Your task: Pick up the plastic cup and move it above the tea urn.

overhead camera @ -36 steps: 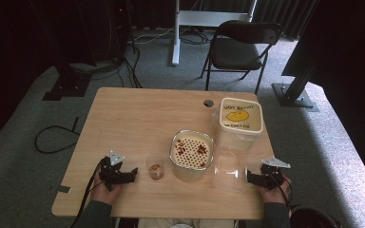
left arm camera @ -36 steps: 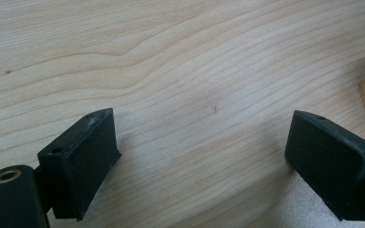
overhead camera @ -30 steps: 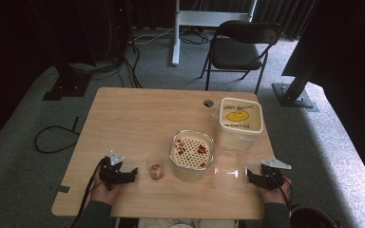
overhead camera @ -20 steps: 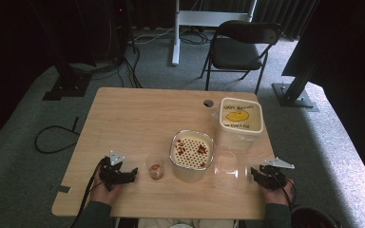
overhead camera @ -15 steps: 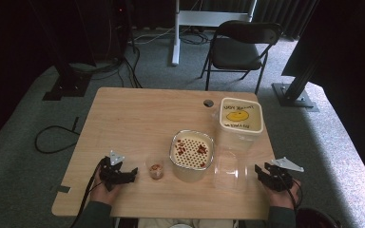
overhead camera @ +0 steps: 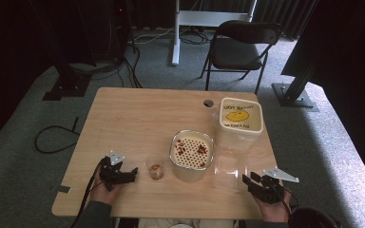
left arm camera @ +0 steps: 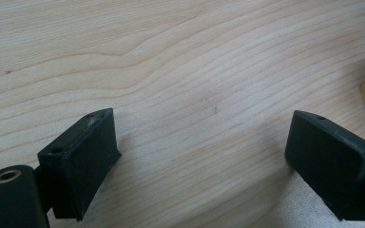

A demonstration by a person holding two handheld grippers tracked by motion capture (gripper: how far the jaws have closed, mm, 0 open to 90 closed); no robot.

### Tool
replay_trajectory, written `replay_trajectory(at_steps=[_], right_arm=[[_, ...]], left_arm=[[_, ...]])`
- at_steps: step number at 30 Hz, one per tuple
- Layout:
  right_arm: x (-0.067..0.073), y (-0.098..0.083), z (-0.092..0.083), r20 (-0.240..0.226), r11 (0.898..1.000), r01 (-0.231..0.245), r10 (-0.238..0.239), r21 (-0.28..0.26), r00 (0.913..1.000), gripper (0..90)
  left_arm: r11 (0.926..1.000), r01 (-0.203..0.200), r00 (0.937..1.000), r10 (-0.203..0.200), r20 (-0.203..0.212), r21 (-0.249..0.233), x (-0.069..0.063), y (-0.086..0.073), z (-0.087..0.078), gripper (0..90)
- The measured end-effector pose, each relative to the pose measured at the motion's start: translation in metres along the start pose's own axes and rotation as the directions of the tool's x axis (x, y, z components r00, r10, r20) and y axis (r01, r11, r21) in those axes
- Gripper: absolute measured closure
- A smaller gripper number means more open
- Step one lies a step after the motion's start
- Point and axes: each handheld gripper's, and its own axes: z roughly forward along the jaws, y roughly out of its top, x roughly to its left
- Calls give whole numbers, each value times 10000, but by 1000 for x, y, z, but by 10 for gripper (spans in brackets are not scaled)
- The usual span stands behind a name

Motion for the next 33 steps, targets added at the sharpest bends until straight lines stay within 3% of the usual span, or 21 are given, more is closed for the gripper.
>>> replay_trajectory(at_steps=[5,8,16,20,33], right_arm=[[1,-2,11,15,9985,-418,418,351,9991,692],[0,0,12,87,9982,-496,493,330,9987,790],[-5,2,8,339,9960,-869,861,228,9957,852],[-12,3,-1,196,9939,-1102,1103,-59,9937,871],[-8,19,-26,324,9960,-630,652,-640,9974,877]], left_arm=[[10000,18,10000,-18,-11,-3,0,0,0,109],[10000,19,10000,-19,-11,-1,0,0,0,110],[10000,19,10000,-19,-12,-2,0,0,0,109],[10000,26,10000,-26,-16,-5,0,0,0,109],[10000,31,10000,-31,-24,-7,0,1,1,109]])
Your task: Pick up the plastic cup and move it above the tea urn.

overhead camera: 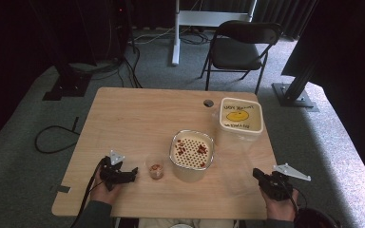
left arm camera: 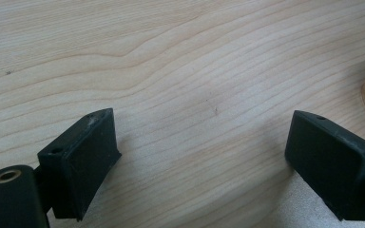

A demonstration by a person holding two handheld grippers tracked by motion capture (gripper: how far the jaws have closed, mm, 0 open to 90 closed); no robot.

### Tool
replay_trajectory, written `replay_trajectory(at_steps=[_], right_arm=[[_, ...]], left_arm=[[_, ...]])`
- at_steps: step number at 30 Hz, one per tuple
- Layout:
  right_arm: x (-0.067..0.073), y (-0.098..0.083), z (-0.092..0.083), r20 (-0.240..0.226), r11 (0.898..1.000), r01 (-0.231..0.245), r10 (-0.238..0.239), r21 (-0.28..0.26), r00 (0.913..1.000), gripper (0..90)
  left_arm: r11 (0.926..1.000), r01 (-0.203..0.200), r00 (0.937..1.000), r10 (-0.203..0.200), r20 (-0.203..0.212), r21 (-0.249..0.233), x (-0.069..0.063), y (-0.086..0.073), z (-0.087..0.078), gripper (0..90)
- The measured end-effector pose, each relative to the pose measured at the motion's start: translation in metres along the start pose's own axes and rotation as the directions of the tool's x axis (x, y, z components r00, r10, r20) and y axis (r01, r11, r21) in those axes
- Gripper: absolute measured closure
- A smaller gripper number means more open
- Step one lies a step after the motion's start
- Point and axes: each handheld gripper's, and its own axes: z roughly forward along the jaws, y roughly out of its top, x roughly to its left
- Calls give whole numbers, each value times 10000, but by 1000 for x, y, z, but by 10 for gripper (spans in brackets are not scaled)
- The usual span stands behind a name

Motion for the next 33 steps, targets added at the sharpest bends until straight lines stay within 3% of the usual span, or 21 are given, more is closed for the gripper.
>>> replay_trajectory(at_steps=[13,17,22,30,33], right_arm=[[4,22,-27,-456,9973,38,-72,-729,9989,877],[7,43,-42,-555,9918,101,-172,-1272,9983,877],[7,69,-51,-318,9847,257,-317,-1726,9990,877],[-3,104,-47,-109,9798,19,-42,-2001,9999,877],[-15,121,-29,-82,9801,-369,360,-1952,9993,877]], left_arm=[[10000,12,10000,-12,-18,5,0,0,0,109],[10000,4,10000,-4,-18,9,0,0,0,109],[10000,9,10000,-9,-18,3,0,0,0,110],[10000,7,10000,-7,-19,7,0,0,0,109],[10000,9,10000,-9,-19,9,0,0,0,109]])
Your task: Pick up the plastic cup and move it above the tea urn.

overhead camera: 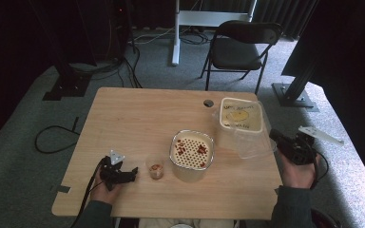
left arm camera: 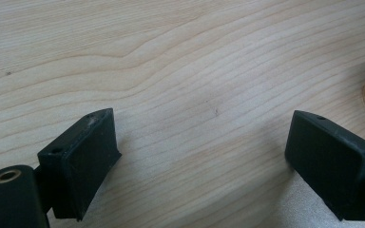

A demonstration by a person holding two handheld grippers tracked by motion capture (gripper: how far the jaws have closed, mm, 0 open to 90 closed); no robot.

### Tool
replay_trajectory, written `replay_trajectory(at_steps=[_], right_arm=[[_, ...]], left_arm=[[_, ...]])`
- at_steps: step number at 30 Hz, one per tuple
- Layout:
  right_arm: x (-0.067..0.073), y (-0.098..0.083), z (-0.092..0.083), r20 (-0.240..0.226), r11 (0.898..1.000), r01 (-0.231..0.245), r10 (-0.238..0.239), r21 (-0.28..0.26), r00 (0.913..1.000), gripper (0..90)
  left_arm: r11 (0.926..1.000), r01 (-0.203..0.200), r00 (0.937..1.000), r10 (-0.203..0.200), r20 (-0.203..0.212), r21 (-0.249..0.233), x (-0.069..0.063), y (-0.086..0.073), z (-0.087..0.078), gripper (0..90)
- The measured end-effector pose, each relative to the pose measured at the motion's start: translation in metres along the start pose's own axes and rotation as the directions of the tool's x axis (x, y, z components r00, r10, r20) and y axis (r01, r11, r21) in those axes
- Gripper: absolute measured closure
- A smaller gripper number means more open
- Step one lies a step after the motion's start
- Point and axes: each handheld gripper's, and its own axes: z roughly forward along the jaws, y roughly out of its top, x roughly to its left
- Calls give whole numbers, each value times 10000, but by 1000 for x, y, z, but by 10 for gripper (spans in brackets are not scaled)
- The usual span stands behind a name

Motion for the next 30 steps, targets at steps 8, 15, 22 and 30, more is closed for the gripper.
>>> replay_trajectory(at_steps=[8,15,22,30], right_arm=[[-10,16,34,161,9973,-629,623,371,9979,876],[-17,21,46,-234,9899,-1288,1303,588,9912,689],[-20,24,45,-1120,9866,-1622,1634,193,9802,531],[-17,24,41,-998,9911,-1332,1320,-56,9862,494]], left_arm=[[10000,-2,10000,2,0,4,0,0,0,109],[10000,-2,10000,2,1,-1,0,0,0,109],[10000,-4,10000,4,-3,4,0,0,0,109],[10000,1,10000,-1,-2,5,0,0,0,109]])
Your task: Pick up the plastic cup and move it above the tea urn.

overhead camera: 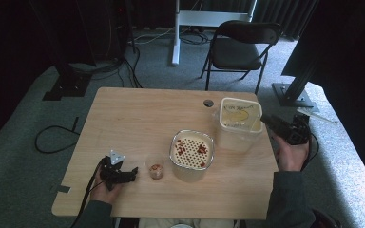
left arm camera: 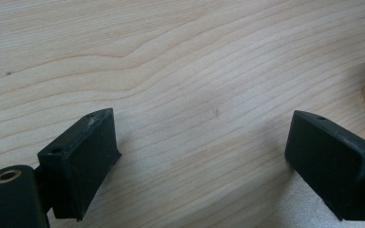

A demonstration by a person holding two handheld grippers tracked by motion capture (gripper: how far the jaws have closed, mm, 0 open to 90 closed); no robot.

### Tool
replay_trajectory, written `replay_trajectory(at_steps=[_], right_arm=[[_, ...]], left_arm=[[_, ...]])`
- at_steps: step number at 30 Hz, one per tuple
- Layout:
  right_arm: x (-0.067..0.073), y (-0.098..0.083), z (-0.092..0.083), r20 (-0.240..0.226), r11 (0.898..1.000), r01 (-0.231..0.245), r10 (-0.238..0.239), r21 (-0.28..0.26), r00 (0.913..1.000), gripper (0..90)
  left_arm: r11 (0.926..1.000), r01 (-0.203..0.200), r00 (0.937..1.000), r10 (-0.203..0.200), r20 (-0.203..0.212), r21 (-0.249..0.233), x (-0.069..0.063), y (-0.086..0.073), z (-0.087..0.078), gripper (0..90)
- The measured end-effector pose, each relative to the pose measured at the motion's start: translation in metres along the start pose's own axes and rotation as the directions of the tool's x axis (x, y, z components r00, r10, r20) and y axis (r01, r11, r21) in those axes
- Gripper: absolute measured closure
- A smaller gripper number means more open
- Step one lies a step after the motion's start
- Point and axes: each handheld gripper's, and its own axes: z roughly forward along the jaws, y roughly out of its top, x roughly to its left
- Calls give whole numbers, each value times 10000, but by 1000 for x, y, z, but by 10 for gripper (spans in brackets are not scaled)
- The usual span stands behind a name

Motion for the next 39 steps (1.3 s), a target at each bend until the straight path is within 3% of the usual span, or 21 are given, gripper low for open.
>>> replay_trajectory(at_steps=[3,7,11,15,19,23,29,33,39], right_arm=[[2,-4,2,249,9989,423,-429,219,9988,493],[5,-10,4,154,9962,801,-807,335,9966,494],[8,-14,13,412,9880,1237,-1279,924,9909,494],[7,-11,20,547,9893,1151,-1203,898,9912,504],[4,-2,25,768,9950,949,-969,301,9923,496],[0,4,28,1138,9959,878,-898,223,9894,491],[-10,6,27,1502,9983,561,-575,135,9870,499],[-11,5,27,1403,9967,802,-812,133,9868,502],[-14,8,24,1830,9981,557,-497,-274,9819,521]], left_arm=[[10000,-4,10000,4,-2,0,0,0,0,109],[10000,-4,10000,4,0,1,0,0,0,109],[10000,-6,10000,6,1,2,0,0,0,110],[10000,0,10000,0,-4,-10,0,0,0,109],[10000,-4,10000,4,-1,-2,0,0,0,109],[10000,-5,10000,5,-3,1,0,0,0,109],[10000,-8,10000,8,-3,1,0,0,0,109],[10000,-10,10000,10,-12,1,0,0,0,109],[10000,5,10000,-5,-14,-23,0,0,0,109]])
